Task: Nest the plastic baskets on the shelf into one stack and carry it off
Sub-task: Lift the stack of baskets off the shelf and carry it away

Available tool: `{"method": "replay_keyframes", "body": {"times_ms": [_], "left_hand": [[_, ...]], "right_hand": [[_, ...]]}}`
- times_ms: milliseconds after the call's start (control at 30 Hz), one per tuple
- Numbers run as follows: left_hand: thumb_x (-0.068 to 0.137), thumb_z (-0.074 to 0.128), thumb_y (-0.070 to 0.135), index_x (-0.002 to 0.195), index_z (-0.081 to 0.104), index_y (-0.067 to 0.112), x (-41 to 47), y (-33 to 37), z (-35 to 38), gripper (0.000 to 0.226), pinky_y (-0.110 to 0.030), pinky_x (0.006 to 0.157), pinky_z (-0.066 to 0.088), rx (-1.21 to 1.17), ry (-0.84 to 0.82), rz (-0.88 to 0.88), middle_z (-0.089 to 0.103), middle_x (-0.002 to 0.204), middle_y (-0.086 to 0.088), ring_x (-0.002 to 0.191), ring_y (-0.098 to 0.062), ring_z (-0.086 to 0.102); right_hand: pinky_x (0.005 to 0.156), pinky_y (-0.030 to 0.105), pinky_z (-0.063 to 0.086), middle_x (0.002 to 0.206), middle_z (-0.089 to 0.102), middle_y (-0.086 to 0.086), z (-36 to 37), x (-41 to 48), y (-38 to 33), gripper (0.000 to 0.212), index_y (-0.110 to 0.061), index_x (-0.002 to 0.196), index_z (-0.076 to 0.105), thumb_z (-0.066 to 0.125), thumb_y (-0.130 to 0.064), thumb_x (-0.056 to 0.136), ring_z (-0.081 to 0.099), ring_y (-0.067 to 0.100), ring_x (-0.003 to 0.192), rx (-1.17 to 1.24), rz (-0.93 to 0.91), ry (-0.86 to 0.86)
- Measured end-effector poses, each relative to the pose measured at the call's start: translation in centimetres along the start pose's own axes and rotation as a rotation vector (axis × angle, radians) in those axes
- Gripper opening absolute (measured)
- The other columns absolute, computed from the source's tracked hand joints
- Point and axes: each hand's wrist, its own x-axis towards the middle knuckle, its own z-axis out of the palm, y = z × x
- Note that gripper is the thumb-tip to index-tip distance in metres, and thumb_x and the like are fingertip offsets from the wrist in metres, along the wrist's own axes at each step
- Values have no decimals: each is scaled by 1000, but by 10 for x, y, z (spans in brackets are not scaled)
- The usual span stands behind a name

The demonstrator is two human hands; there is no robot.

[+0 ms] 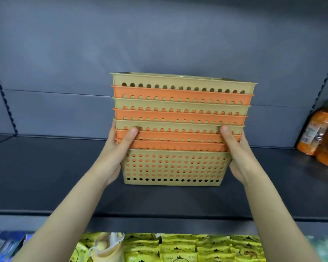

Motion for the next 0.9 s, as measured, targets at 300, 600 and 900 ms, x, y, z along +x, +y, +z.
{"method": "replay_keyframes", "body": {"times_ms": [300,600,900], "left_hand": [[40,78,80,134,47,39,-79,24,5,107,-30,83,49,61,135,55,73,116,16,103,-3,70],[35,78,82,131,51,38,-170,45,1,110,-32,81,53,152,440,91,73,117,15,103,-4,70],[72,83,33,108,58,32,-284,91,-45,44,-22,68,59,318,833,227,76,93,17,81,8,71]], "right_hand": [[78,32,51,108,75,-18,6,-42,-14,103,-42,121,55,88,-71,28,71,2,96,113,29,-72],[74,30,48,97,75,-23,27,-76,-27,103,-39,114,57,86,-73,20,72,-3,86,174,82,-272],[71,30,51,94,76,-21,124,-127,-40,100,-39,108,59,87,-72,18,73,0,85,264,91,-539]]}}
